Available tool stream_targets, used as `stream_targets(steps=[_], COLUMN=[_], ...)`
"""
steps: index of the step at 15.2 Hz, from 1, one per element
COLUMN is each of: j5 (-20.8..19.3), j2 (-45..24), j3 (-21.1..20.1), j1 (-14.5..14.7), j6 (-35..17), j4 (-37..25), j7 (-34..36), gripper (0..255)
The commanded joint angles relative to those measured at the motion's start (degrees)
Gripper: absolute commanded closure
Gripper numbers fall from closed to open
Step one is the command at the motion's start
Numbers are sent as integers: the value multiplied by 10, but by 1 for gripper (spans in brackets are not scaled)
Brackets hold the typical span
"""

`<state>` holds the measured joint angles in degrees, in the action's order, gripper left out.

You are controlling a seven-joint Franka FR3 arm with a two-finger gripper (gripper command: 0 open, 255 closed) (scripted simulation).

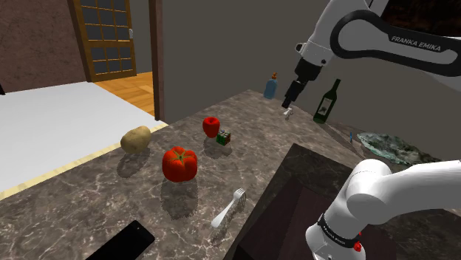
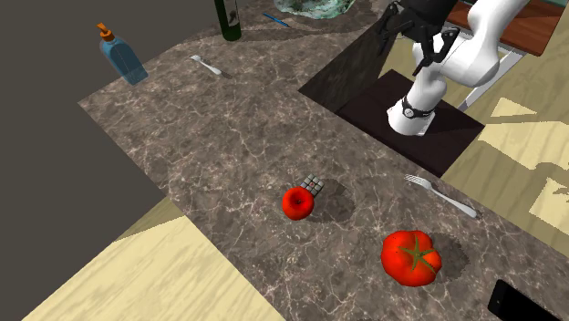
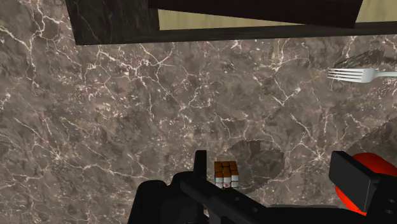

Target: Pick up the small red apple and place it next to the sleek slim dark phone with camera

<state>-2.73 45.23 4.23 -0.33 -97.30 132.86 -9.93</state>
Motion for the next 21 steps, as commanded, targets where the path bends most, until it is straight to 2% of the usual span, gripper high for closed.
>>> stream_targets(steps=[1, 11, 21], j5=[0, 0, -24], j2=[0, -232, -479], j3=[0, -48, -71], j1=[0, -1, 1], j6=[0, -80, -94], j4=[0, -91, -258], j7=[0, 94, 181], gripper=[0, 0, 0])
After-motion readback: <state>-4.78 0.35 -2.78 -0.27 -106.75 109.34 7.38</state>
